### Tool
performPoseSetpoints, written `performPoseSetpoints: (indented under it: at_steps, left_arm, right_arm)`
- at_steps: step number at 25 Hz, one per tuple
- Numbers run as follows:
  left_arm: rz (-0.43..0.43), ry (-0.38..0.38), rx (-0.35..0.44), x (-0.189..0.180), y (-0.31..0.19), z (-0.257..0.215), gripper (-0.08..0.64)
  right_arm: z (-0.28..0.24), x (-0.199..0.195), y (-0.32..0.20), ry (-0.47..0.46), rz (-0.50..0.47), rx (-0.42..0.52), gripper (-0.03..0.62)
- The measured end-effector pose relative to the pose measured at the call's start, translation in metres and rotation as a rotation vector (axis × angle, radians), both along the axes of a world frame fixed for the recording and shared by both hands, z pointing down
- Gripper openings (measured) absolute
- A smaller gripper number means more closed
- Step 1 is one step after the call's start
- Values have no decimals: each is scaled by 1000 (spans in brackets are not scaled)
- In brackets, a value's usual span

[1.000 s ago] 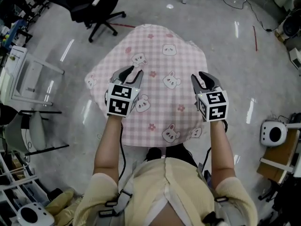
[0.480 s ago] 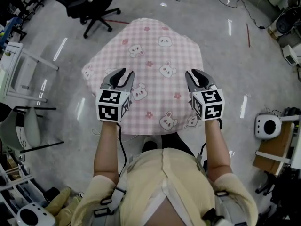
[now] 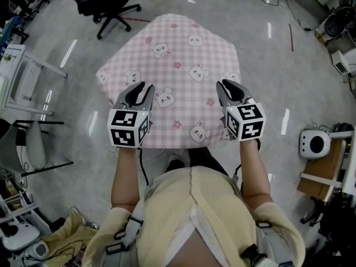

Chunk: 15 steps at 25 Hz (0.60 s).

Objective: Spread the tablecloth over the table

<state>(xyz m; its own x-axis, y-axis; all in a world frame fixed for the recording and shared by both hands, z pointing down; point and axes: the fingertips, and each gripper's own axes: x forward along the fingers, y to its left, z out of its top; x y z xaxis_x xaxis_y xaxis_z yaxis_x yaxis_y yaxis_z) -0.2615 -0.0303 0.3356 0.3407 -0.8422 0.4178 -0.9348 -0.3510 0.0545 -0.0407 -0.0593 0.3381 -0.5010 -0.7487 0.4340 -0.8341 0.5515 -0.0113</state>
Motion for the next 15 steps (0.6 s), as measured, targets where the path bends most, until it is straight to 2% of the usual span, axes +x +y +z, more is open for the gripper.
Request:
performPoseSetpoints:
  at_steps: [4, 7, 15]
  left_arm:
    - [-16, 11, -9, -11, 13, 1, 92]
    - [-24, 28, -11, -17, 22, 1, 80]
    - [-34, 30, -37, -23, 40, 13, 78]
  right_arm:
    - [0, -7, 11, -5, -9, -8, 56]
    - [1, -12, 20, -15, -18, -18, 9]
    - [19, -20, 43, 13, -67, -79, 5]
